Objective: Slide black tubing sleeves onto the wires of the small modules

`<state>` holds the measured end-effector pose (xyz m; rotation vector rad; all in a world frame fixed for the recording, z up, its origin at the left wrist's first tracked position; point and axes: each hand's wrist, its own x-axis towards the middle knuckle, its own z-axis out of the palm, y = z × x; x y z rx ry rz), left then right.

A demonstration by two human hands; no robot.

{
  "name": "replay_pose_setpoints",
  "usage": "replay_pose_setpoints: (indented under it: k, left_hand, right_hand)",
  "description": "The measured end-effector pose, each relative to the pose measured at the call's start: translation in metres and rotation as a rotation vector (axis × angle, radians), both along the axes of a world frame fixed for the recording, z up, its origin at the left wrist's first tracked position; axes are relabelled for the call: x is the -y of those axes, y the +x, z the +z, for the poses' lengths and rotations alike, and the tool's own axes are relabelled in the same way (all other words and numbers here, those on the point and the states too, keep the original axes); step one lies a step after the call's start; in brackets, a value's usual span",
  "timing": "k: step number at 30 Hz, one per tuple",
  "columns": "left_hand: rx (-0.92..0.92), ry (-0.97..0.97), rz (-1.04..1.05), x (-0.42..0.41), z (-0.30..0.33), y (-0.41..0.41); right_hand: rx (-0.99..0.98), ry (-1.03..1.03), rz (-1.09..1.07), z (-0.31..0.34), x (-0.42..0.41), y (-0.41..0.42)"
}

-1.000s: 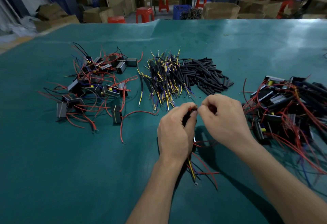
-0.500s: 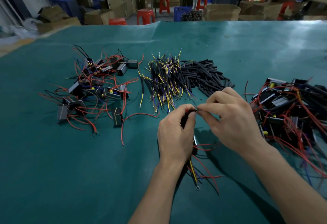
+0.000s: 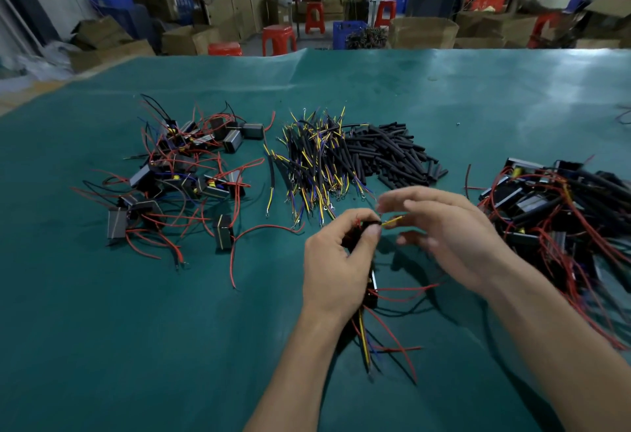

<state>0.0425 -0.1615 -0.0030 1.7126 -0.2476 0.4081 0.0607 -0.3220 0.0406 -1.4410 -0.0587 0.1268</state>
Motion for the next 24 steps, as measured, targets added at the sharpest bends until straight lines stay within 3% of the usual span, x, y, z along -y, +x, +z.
replay_pose_setpoints:
  k: [3, 7, 17, 19, 24]
  left_hand:
    - [-0.031, -0.041, -0.07, -0.001, 0.002, 0.0]
    - [-0.04, -0.037, -0.102, -0.002, 0.002, 0.0]
    - [-0.048, -0.054, -0.051, 0.0, 0.002, 0.0]
    - [-0.053, -0.051, -0.03, 0.0, 0.001, 0.0]
    - [-0.011, 0.0, 0.049, -0.002, 0.0, -0.002]
  right_hand:
    - [-0.106, 0.132, 0.158, -0.004, 0.002, 0.001]
    - [-0.085, 0.167, 0.235, -0.011, 0.007, 0.003]
    - [0.001, 0.095, 0.061, -0.012, 0.003, 0.0]
    - [0.033, 0.02, 0.005, -0.012, -0.002, -0.002]
    - [0.276, -0.458, -0.265, -0.015, -0.016, -0.007]
